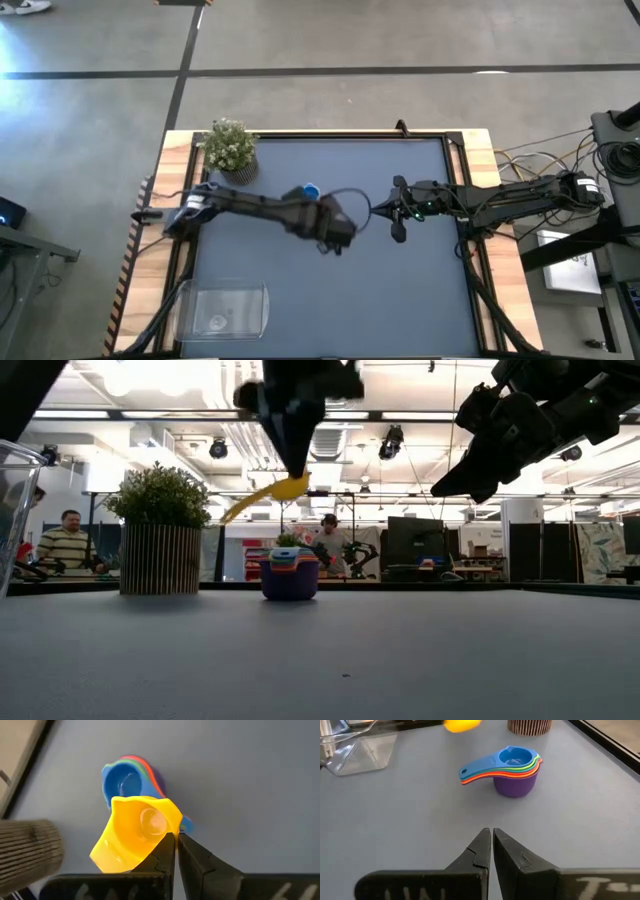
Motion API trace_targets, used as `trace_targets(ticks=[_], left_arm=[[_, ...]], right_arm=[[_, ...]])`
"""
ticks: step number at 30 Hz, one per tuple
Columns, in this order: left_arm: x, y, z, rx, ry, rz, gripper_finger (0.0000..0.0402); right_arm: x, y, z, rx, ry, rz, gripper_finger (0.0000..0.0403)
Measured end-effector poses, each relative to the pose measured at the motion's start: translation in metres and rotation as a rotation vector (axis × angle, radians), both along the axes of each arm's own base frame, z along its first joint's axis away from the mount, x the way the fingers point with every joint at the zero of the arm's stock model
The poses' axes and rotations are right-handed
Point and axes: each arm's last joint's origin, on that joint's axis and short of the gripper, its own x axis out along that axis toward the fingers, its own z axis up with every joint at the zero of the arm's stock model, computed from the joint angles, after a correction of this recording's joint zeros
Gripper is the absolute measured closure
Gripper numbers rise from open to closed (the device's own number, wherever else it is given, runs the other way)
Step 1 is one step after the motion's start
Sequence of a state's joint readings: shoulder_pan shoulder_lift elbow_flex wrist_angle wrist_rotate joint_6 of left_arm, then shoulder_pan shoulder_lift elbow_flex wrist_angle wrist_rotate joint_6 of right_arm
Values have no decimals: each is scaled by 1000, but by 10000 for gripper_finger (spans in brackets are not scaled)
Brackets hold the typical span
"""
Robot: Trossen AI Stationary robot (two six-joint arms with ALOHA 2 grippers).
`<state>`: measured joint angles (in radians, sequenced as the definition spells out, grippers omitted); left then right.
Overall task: Nest measuring cups in basket
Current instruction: Stack the yellow measuring cup on top of the blue measuring cup
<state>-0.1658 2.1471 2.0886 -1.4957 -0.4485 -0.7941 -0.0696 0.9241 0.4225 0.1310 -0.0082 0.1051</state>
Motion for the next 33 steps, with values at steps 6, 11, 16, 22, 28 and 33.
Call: trace_targets(ticks=[6, 11, 16, 22, 28, 33], left_arm=[[2, 49, -18, -87, 53, 130, 402], [6, 71, -19, -146, 26, 152, 402], [6, 88, -21, -179, 22, 174, 402], [8, 95, -26, -199, 6, 170, 402], [14, 99, -40, -203, 27, 171, 402], [16, 102, -48, -203, 49, 179, 394]], right_arm=[[-1, 1, -1, 15, 16, 25, 394], [-1, 1, -2, 12, 22, 27, 394], [-1, 1, -2, 12, 22, 27, 394], [-1, 1, -2, 12, 21, 26, 394], [-1, 1, -2, 12, 17, 26, 394], [-1, 1, -2, 12, 17, 26, 394]])
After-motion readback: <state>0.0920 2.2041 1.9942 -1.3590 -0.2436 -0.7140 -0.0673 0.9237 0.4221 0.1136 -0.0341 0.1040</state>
